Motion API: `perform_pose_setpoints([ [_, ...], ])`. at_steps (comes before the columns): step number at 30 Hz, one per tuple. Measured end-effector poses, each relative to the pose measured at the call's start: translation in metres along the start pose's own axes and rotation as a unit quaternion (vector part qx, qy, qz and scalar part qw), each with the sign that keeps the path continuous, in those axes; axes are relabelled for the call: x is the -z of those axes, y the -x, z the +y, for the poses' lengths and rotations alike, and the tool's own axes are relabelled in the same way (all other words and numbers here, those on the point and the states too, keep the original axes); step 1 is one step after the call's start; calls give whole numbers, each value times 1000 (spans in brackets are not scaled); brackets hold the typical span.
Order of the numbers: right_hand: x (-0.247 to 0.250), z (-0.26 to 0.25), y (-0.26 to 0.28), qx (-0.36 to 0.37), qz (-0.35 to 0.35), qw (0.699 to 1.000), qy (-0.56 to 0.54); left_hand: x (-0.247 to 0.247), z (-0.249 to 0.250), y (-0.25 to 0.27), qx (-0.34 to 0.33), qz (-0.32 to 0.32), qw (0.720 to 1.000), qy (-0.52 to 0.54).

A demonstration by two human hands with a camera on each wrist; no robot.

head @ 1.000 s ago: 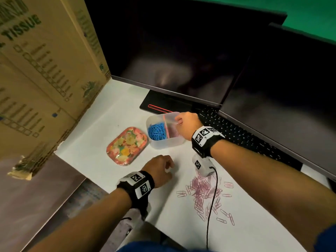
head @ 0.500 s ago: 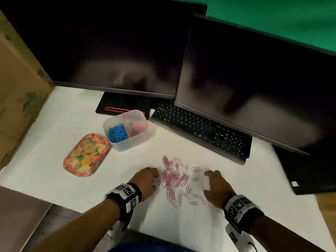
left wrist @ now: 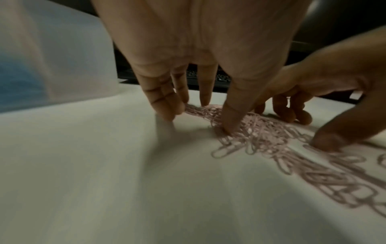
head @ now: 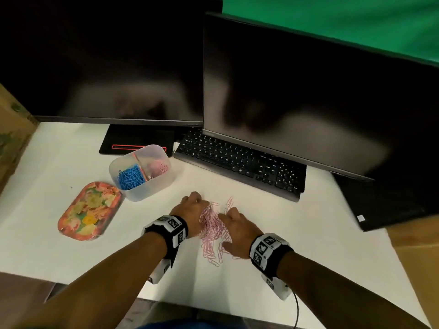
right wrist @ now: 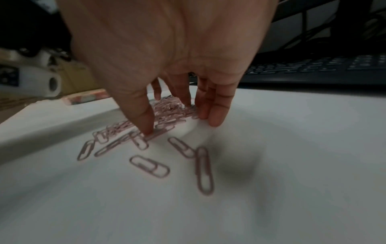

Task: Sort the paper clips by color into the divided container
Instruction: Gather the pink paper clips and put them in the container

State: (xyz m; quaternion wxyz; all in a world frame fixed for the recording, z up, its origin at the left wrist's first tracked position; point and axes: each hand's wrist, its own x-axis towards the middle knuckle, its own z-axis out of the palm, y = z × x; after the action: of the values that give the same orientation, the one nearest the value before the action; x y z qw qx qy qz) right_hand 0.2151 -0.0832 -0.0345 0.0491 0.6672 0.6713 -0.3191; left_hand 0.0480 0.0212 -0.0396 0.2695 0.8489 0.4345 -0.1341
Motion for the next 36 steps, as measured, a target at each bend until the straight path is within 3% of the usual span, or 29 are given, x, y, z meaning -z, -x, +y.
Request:
perform_pose_setpoints([
  [5, 4, -5, -4, -15, 38, 999, 27, 3, 7, -7, -6, 23, 1000, -13],
  [13, 5, -2, -10, -1, 26, 995, 97, 0, 11, -8, -17, 3, 994, -112],
  [19, 7, 0, -11, 8, 18, 991, 135, 2, 10, -5, -7, -1, 993, -114],
  [26, 10, 0, -16, 5, 32, 988, 149, 24, 9, 7, -7, 68, 998, -7],
  [31, 9, 5, -17, 9, 49, 989, 137, 64, -2, 20, 12, 155, 984, 83],
  [36, 7, 12, -18, -1, 51, 991, 125, 99, -20, 32, 42, 197, 972, 119],
])
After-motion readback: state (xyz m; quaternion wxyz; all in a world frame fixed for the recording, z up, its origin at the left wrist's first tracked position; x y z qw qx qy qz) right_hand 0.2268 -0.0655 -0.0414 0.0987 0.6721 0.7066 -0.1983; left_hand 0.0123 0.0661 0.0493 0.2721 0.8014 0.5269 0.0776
